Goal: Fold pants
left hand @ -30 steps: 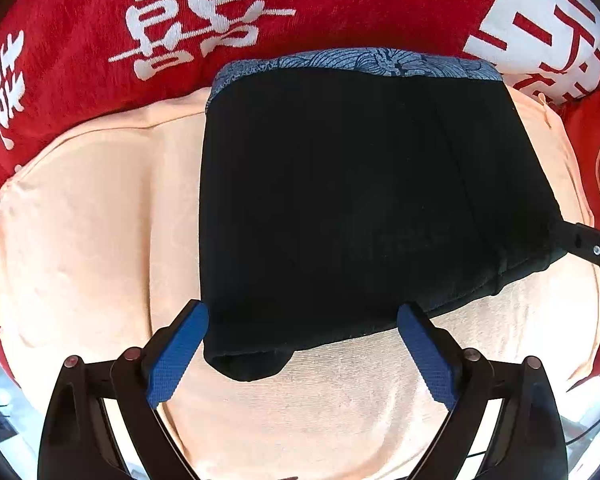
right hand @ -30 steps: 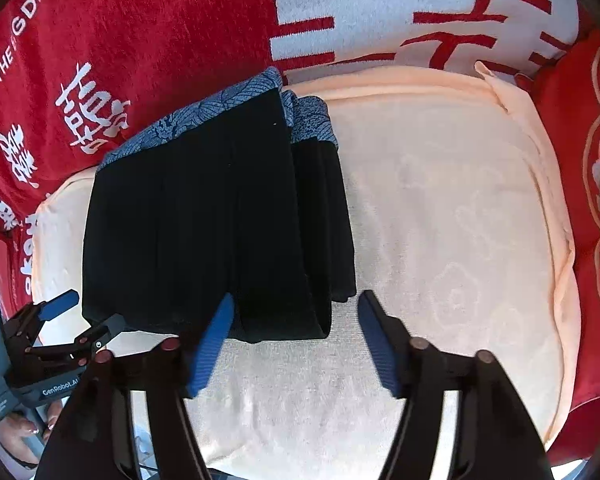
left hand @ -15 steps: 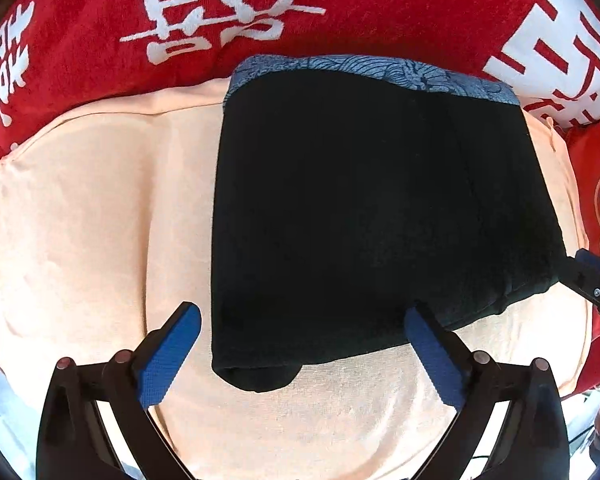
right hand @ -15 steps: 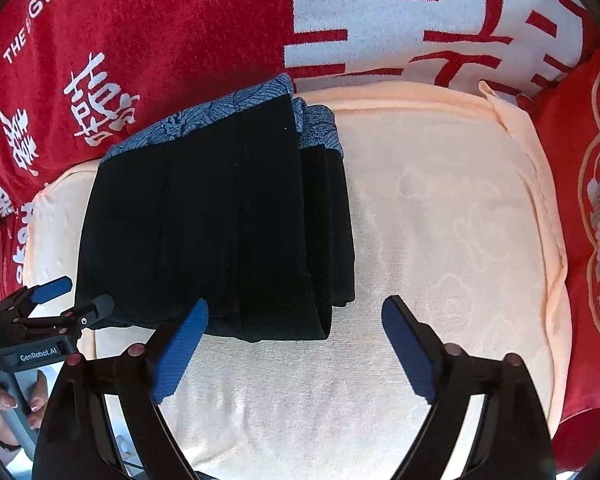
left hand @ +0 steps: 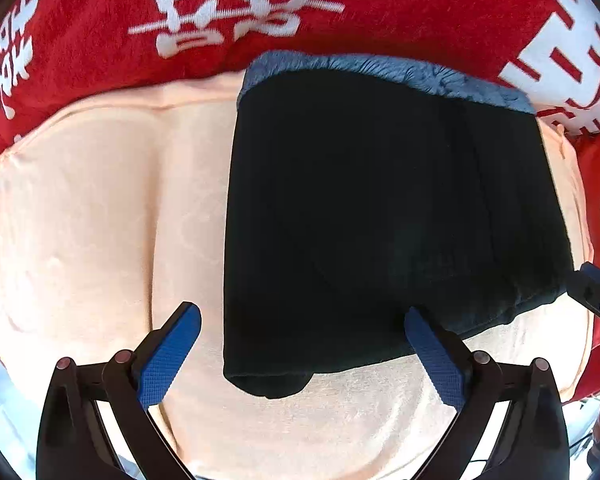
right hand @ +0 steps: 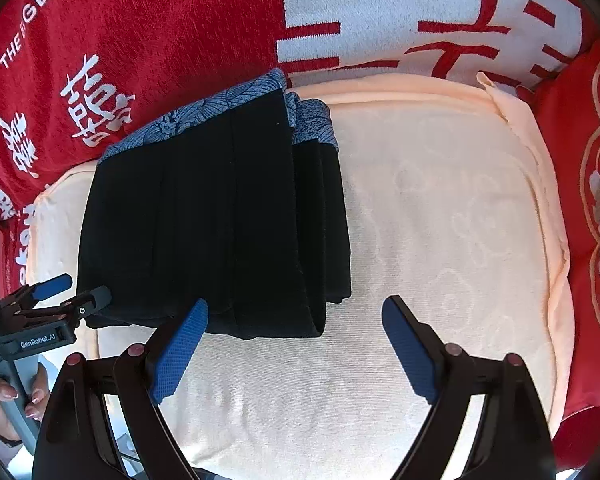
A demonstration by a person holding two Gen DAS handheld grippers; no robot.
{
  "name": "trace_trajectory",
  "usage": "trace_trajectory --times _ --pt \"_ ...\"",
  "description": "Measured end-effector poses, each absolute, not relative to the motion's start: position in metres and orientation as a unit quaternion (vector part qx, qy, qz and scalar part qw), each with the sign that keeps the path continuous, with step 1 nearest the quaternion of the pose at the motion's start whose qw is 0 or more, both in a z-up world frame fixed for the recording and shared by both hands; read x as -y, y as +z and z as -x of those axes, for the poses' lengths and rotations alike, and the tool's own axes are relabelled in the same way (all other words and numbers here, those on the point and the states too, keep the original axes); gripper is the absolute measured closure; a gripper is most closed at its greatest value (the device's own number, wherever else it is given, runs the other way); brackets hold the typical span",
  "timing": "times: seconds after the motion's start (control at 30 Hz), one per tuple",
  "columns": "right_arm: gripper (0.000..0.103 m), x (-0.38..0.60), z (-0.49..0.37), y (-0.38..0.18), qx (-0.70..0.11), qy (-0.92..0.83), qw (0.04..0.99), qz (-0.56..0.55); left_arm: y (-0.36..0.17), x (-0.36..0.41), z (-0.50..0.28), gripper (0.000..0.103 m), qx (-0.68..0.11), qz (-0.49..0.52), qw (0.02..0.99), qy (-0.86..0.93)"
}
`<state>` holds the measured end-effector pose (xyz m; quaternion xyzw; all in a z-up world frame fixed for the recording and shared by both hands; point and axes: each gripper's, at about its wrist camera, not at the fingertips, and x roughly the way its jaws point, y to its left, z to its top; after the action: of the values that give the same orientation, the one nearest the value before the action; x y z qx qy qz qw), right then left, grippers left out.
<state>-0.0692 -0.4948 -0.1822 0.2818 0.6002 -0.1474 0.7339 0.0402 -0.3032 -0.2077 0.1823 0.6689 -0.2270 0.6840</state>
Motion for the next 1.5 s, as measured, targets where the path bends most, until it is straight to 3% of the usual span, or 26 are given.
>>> trace_trajectory --times 0.5,0.67,0.87,1.33,1.4,1.47,1.5 --pt "0.012 0.508 0.069 -0.191 -0.603 -0.133 0.725 -0.305 -0.208 0.301 -0.063 0.001 -0.66 -0.173 0.693 -0.231" --pt "0.012 0.516 0.066 -0.2 -0.606 -0.112 0.72 -0.32 -0.209 0.292 -0.091 0.001 -0.67 -0.119 0.683 -0.264" --pt "0.012 0.538 0.063 -0.218 -0.589 -0.063 0.711 -0.378 -0.225 0.284 -0.123 0.001 -0.685 -0.07 0.66 -0.301" --pt "0.012 0.57 0.04 -0.278 -0.537 0.061 0.674 -0.502 -0.27 0.329 -0.125 0.001 -0.681 -0.078 0.617 -0.387" --pt "0.015 0.571 0.04 -0.279 -0.537 0.049 0.67 -0.511 -0.271 0.336 -0.122 0.001 -0.676 -0.076 0.626 -0.382" --pt "0.036 0.574 0.045 -0.276 -0.54 0.04 0.667 -0.512 -0.262 0.339 -0.117 0.017 -0.665 -0.069 0.639 -0.381" --pt "0.04 0.575 0.049 -0.274 -0.532 0.045 0.664 -0.523 -0.256 0.34 -0.113 0.023 -0.659 -0.068 0.647 -0.379"
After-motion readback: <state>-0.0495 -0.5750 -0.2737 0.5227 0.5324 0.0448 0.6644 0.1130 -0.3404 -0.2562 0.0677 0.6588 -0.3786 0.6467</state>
